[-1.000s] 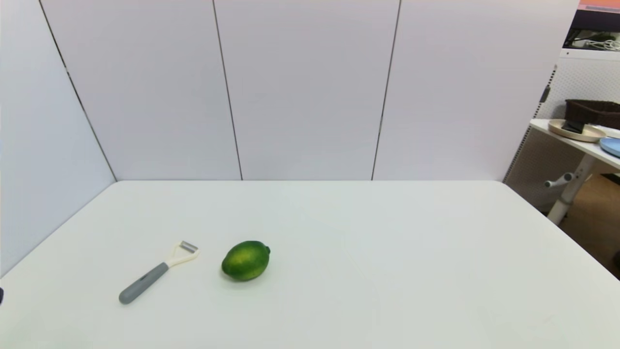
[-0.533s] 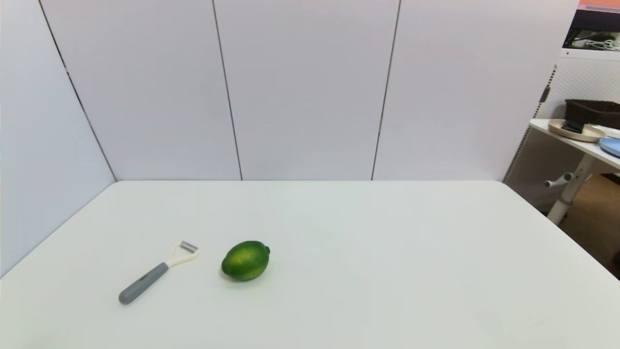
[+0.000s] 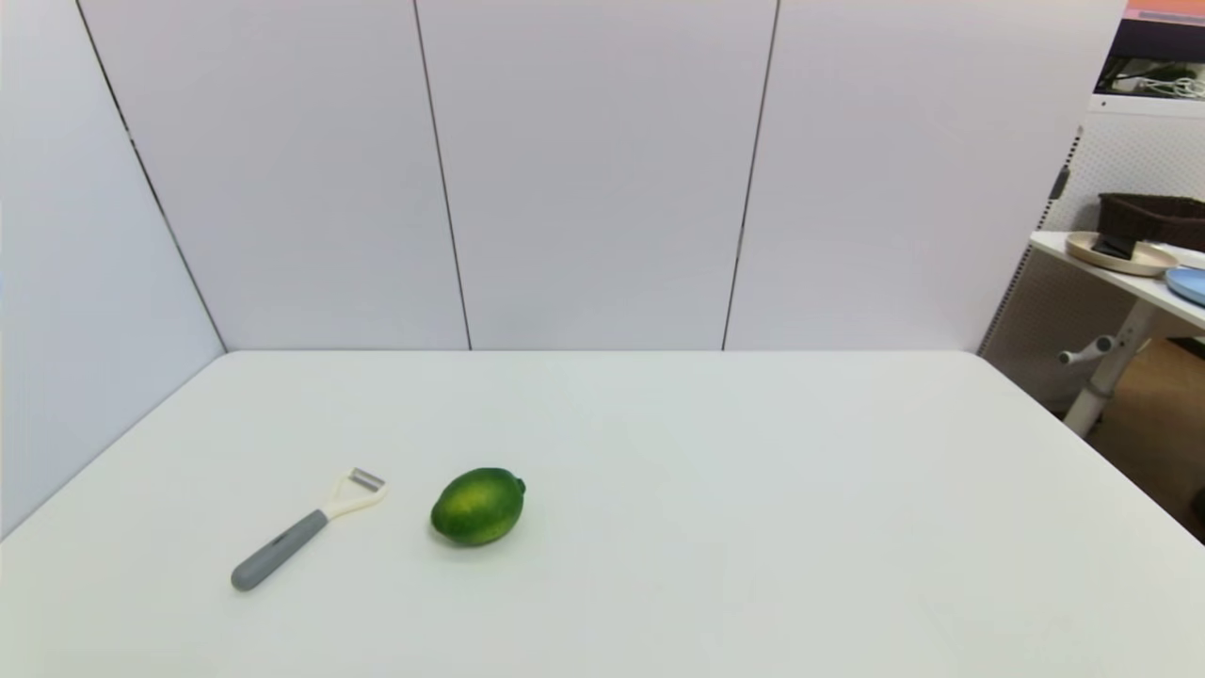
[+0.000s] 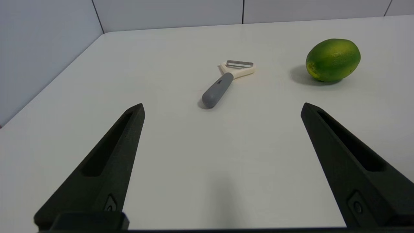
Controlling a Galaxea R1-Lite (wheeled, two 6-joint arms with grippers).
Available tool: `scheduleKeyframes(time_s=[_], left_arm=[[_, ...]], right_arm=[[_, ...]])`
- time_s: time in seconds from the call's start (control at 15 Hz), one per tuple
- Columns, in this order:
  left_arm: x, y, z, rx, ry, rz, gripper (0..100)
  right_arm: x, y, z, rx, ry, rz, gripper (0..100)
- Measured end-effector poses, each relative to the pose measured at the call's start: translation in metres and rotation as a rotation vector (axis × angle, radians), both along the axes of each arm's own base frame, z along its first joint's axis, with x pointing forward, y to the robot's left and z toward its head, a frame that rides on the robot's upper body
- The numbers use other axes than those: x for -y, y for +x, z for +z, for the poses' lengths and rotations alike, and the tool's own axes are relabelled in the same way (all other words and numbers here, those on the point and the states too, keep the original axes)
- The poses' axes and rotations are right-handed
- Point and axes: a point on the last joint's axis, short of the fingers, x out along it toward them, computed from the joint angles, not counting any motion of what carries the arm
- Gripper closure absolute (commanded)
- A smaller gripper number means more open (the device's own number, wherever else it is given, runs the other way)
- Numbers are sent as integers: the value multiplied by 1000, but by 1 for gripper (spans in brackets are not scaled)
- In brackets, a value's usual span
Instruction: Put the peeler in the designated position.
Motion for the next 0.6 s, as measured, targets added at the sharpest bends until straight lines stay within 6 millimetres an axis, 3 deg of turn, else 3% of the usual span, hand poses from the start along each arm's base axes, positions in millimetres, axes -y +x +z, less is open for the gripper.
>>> scheduleKeyframes(time_s=[0.6], left_arm=[[0,0,-1,-1,-17,1,0]], right_arm=[[0,0,0,0,0,0,0]])
